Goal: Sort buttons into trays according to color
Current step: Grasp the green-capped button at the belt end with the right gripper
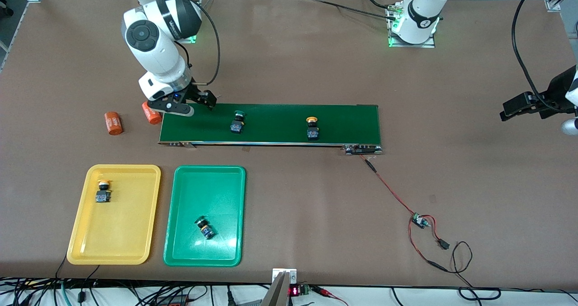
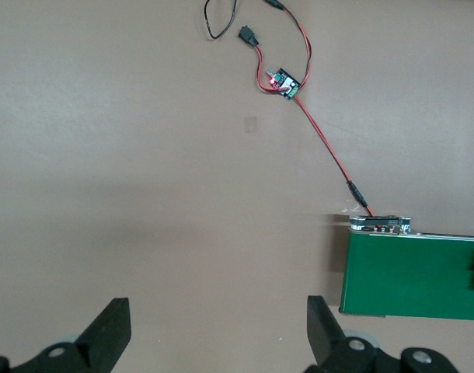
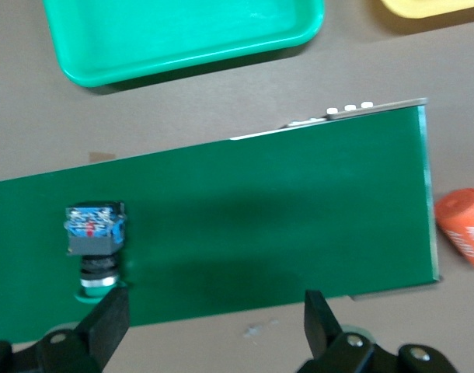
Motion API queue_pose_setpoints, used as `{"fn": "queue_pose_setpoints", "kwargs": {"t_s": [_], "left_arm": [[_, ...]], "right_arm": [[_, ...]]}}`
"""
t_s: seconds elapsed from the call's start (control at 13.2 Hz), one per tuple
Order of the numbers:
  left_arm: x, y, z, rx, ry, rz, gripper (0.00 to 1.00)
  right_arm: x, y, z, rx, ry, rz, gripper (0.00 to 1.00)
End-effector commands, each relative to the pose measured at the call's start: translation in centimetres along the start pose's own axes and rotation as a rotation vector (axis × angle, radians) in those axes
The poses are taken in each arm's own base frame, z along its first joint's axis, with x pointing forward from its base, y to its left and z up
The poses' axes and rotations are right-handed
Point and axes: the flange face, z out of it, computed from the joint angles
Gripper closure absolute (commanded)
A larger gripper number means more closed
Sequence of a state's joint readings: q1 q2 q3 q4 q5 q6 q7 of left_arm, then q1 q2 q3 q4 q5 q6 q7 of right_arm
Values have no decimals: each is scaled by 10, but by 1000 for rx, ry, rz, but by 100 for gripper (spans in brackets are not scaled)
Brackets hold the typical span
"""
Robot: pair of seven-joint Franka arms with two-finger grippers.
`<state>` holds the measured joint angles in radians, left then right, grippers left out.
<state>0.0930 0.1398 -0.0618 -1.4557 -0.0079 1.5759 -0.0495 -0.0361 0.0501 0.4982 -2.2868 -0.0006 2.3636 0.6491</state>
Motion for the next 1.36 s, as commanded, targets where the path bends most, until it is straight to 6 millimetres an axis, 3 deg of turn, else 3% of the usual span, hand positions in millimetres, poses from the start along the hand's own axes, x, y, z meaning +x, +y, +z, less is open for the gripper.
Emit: {"fn": "queue_pose_setpoints", "kwargs": {"t_s": [0.0,0.61,1.29], "left_arm": [[-11,-3,-9,19,-13,28,0],[-14,-4,-14,17,-6,25,0],[-13,-5,-16,4,9,21,0]], "right_arm": [[2,-10,19,38,3,8,0],[-5,-30,64,52,1,-85,0],[-7,-27,82,9,-12,-136,0]]}}
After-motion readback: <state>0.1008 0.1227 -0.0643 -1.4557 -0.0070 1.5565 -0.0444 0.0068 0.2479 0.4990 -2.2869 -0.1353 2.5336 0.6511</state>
